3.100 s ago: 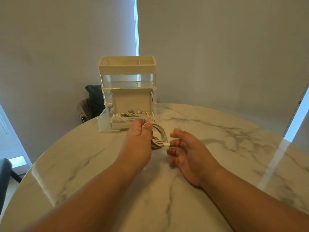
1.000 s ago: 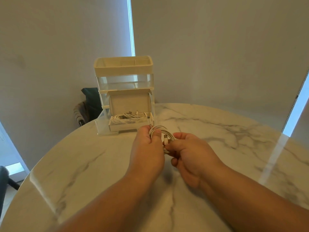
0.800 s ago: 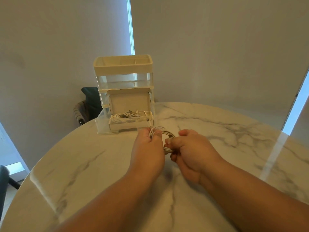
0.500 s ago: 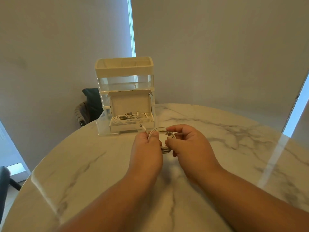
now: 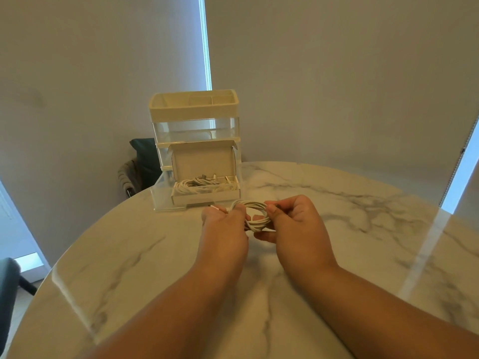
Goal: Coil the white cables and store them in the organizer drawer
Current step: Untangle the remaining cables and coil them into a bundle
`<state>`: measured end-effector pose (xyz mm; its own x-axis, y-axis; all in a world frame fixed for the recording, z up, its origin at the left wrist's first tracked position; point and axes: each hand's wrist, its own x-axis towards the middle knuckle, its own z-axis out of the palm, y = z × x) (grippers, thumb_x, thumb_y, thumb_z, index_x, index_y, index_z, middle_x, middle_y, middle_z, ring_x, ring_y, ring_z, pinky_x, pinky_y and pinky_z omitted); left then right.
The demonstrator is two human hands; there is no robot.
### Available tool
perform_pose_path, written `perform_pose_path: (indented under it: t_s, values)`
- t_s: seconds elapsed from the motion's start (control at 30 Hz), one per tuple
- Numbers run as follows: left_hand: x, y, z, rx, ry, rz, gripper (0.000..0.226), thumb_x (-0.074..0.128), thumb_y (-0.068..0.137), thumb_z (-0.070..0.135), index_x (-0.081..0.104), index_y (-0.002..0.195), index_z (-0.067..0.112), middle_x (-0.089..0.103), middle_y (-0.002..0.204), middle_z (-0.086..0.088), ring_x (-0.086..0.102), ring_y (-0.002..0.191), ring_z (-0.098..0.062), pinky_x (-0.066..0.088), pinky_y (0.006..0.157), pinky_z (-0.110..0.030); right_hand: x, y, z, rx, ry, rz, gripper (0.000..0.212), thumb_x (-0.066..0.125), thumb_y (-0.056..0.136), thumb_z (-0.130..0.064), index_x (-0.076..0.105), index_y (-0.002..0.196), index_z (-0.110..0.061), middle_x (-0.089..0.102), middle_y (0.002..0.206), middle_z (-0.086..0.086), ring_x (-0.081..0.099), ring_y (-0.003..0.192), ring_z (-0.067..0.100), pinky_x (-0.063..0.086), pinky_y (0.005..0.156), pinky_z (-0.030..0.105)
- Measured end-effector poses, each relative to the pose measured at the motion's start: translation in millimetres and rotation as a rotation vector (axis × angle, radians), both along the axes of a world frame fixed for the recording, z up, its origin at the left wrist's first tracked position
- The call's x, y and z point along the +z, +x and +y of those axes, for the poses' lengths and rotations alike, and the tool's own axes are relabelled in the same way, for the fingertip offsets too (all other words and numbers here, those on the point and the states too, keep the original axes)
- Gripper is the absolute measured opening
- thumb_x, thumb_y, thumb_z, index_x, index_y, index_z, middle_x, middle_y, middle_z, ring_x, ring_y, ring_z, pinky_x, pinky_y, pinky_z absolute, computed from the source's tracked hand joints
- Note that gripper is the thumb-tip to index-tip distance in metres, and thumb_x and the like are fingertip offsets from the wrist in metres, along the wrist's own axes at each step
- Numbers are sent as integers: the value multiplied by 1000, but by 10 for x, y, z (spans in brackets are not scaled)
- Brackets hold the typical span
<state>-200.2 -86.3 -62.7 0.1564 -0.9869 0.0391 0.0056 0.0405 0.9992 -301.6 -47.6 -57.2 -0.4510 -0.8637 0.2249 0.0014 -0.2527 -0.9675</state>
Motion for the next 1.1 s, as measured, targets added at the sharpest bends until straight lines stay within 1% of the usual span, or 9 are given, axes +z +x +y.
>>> perform_pose_path:
  t_s: [0.13, 0.23, 0.3, 0.37, 0.6, 0.7, 0.9, 1.0, 1.1]
  values:
    - [59, 39, 53, -145, 7, 23, 28, 54, 97, 35, 53, 112, 12, 68, 99, -7, 63, 82, -17, 53, 73, -39, 1, -55, -14, -58, 10, 98, 7, 63, 93, -10, 57, 91, -13, 73, 87, 6, 72, 66, 16, 61, 64, 41]
    - [125, 100, 63, -232, 67, 285, 18, 46, 95, 17, 62, 90, 10, 66, 89, -10, 60, 72, -16, 44, 59, -30, -7, -124, -34, -91, 8, 185, 9, 65, 92, -13, 56, 90, -15, 73, 82, 2, 69, 58, 15, 58, 63, 36]
    - [137, 125, 35, -201, 77, 392, 20, 45, 96, 10, 61, 84, 9, 60, 75, -9, 56, 64, -16, 43, 55, -28, -1, -163, -50, -106, 6, 212, 9, 64, 92, -13, 55, 89, -16, 72, 82, 3, 68, 56, 15, 54, 57, 28]
    - [123, 118, 10, -172, 53, 338, 22, 46, 101, 12, 61, 86, 8, 58, 69, -6, 56, 63, -13, 49, 55, -24, -2, -188, -61, -112, 14, 233, 9, 63, 92, -13, 55, 90, -16, 71, 82, 3, 67, 56, 16, 54, 57, 29]
    - [117, 117, -35, -10, 77, 422, 22, 45, 101, 8, 59, 84, 6, 55, 68, -6, 54, 59, -12, 51, 58, -24, -33, -172, -89, -95, 49, 314, 8, 60, 94, -15, 54, 89, -17, 70, 85, 0, 67, 58, 9, 45, 51, 14]
    - [156, 126, -24, 35, 81, 485, 20, 44, 99, 4, 58, 85, 4, 54, 68, -7, 54, 60, -13, 53, 62, -25, -38, -116, -108, -77, 64, 270, 8, 59, 95, -16, 53, 89, -14, 69, 88, -4, 68, 57, 10, 44, 50, 16]
    - [132, 134, 35, -192, 17, 359, 17, 47, 101, 8, 61, 91, 5, 62, 79, -9, 63, 73, -18, 54, 71, -32, -67, -238, -177, -154, 86, 38, 8, 63, 92, -17, 57, 87, -15, 72, 68, 3, 70, 58, 18, 58, 68, 42]
    - [138, 176, 50, -445, 140, 310, 7, 52, 96, 6, 59, 93, 5, 64, 81, -13, 66, 72, -22, 52, 70, -35, -46, -352, -162, -70, 49, 158, 6, 67, 90, -14, 61, 88, -15, 73, 73, 4, 71, 66, 17, 59, 66, 37]
    - [129, 266, -40, -465, 157, 111, 13, 56, 94, 18, 62, 93, 7, 65, 92, -18, 66, 78, -26, 48, 67, -36, -44, -344, -132, 62, 11, 240, 9, 69, 87, -7, 65, 88, -16, 73, 76, 6, 71, 75, 22, 59, 70, 39]
